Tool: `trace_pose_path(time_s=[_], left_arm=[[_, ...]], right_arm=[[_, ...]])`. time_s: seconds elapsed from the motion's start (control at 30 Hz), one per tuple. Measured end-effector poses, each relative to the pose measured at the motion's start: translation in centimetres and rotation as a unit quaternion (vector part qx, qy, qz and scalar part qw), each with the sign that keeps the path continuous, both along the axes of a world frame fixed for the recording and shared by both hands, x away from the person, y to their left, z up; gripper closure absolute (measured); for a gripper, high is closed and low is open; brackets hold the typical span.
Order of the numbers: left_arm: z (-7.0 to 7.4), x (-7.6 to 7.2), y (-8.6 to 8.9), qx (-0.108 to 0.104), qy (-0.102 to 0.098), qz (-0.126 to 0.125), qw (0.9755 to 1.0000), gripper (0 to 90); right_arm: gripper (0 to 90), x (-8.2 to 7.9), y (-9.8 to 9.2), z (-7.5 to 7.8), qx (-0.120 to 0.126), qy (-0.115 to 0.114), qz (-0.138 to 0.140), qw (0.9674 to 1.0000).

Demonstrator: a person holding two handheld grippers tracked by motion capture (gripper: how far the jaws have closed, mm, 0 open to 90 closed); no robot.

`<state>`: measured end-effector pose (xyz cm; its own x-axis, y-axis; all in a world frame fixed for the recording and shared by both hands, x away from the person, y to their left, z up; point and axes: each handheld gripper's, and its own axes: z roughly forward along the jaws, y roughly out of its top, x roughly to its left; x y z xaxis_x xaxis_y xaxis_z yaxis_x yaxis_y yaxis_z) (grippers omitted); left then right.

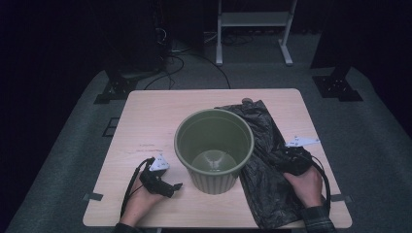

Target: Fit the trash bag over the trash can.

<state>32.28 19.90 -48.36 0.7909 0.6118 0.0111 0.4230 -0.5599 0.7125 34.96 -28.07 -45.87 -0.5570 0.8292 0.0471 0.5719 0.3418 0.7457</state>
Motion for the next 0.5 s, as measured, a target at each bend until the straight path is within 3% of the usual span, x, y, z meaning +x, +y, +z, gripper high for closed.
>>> trace_pose_path(time_s=[0.17, 0.27, 0.5], left_arm=[[0.0, 0.0, 0.0, 0.000, 0.000, 0.000, 1.0000, 0.0], [0.0, 0.0, 0.0, 0.000, 0.000, 0.000, 1.0000, 0.0], [0.0, 0.0, 0.0, 0.000, 0.000, 0.000, 1.0000, 0.0]], right_arm=[[19.0, -0.1, -2.1, -0.3, 0.002, 0.000, -0.027, 0.9996], [18.3, 0.2, -3.2, -1.0, 0.008, 0.014, -0.038, 0.9991], [18.3, 0.8, -3.2, -1.8, 0.028, 0.029, -0.034, 0.9986]])
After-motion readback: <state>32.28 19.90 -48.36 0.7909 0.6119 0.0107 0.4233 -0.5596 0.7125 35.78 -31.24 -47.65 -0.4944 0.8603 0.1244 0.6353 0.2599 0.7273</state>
